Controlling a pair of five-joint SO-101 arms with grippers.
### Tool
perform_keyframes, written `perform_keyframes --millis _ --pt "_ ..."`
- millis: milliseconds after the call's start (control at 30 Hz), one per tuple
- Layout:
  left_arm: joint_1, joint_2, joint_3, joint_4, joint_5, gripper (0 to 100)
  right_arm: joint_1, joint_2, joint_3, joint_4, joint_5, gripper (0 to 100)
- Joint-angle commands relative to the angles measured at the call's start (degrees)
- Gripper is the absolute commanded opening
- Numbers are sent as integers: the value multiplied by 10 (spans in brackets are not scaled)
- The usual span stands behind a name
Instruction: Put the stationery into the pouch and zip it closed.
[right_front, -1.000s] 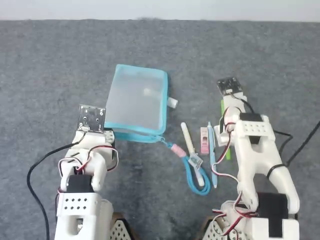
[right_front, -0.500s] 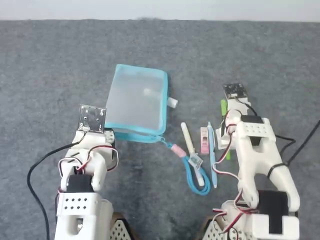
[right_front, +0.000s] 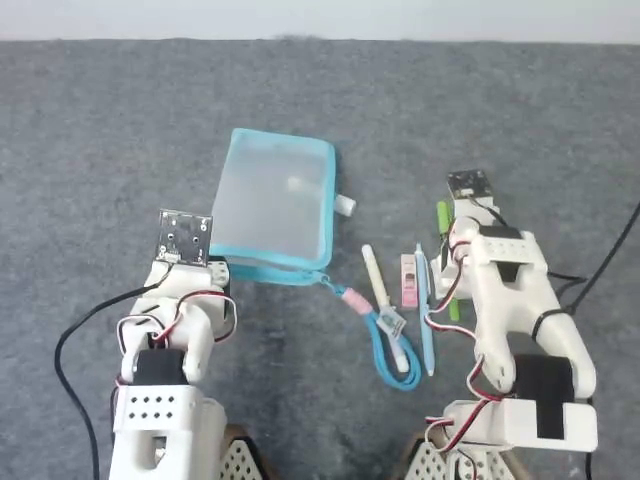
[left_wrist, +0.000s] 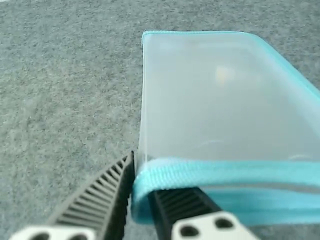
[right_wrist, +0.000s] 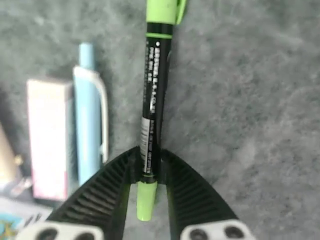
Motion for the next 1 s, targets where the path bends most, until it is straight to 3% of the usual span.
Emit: perform_keyframes --millis 0,400,567,800,967 --pt "-1 -11 -7 -19 -3 13 4 -55 -33 56 -4 6" --pt "18 -10 -7 -19 27 13 -18 -279 -33 189 41 6" --pt "61 -6 -14 -39 78 13 -132 -379 -33 275 69 6" --pt "78 -5 -11 -61 84 13 -220 -551 -35 364 127 6" --pt "78 -6 -9 -74 84 13 -338 -618 -33 420 156 6"
